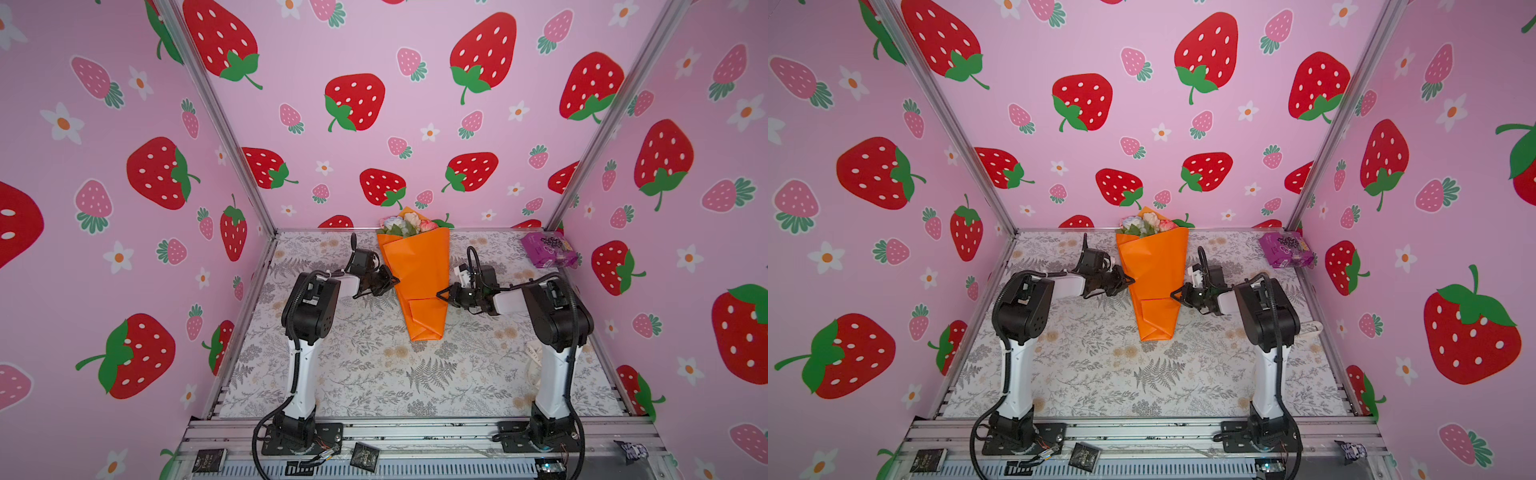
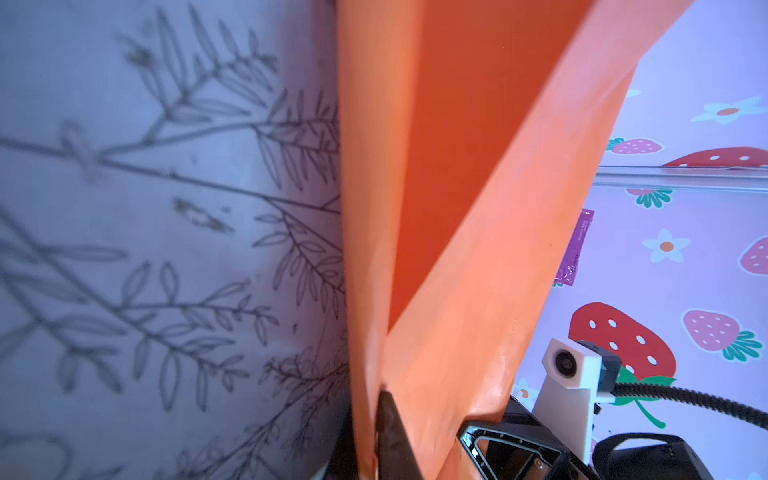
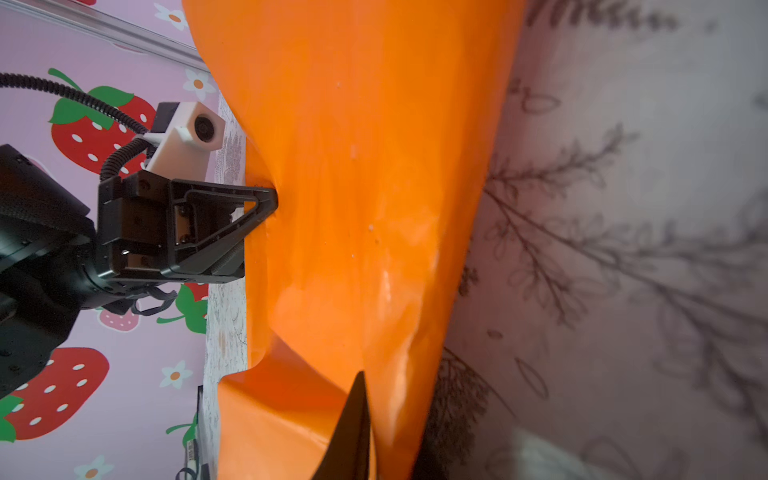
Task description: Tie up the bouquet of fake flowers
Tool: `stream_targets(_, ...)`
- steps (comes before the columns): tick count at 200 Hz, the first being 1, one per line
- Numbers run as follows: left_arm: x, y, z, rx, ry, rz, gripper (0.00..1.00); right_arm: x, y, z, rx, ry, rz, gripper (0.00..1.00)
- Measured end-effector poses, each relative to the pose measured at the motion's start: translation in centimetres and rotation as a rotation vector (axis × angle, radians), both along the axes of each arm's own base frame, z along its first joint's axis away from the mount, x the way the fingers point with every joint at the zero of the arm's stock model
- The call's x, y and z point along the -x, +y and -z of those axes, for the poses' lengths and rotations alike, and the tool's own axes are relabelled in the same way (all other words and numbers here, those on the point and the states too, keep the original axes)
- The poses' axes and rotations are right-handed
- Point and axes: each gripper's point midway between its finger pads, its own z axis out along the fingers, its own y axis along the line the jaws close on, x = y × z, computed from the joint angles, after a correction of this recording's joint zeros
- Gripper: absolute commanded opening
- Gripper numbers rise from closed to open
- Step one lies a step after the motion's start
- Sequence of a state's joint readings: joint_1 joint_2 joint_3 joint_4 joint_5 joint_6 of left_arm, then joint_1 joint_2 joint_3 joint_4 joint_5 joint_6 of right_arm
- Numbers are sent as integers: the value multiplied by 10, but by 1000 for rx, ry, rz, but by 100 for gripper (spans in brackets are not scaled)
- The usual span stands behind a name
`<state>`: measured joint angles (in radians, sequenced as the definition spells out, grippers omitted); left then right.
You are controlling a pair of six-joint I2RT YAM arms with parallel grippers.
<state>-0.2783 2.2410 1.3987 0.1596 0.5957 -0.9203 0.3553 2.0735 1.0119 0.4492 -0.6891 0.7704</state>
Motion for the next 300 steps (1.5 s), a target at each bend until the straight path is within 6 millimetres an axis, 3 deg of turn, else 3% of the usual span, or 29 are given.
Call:
stream_targets(47,8,8,-13,-35,-22,9,46,7,-13,-19,20,-16,32,50)
stream_targets(69,20,17,-22,-74,-21,8,56,6,-35,-42,67,-55,80,55)
stream_targets(96,34,26,-39,-100,-47,9,59,0,-74,-75,143,-142,179,56)
stream_targets(124,59,33,-51,-105,-60,16,59,14,-145,-83,284,-151,375,53)
stream_targets(168,102,39,-77,-129,-114,42,59,64,-279,-63,502,-29,734,46)
stream_targets(199,119,35,-112,-144,-207,73,59,95,-340,-48,659,100,914,45)
stream_targets(220,132,34,-131,-149,-265,91,60,112,-357,-41,756,158,960,46)
stream_targets(243,144,41,-135,-201,-290,118,62,124,-367,-35,818,198,981,46)
stream_targets(274,153,55,-137,-284,-308,125,66,137,-369,-15,838,254,958,46)
stream_targets(300,159,63,-155,-304,-363,103,66,150,-362,4,832,307,907,43)
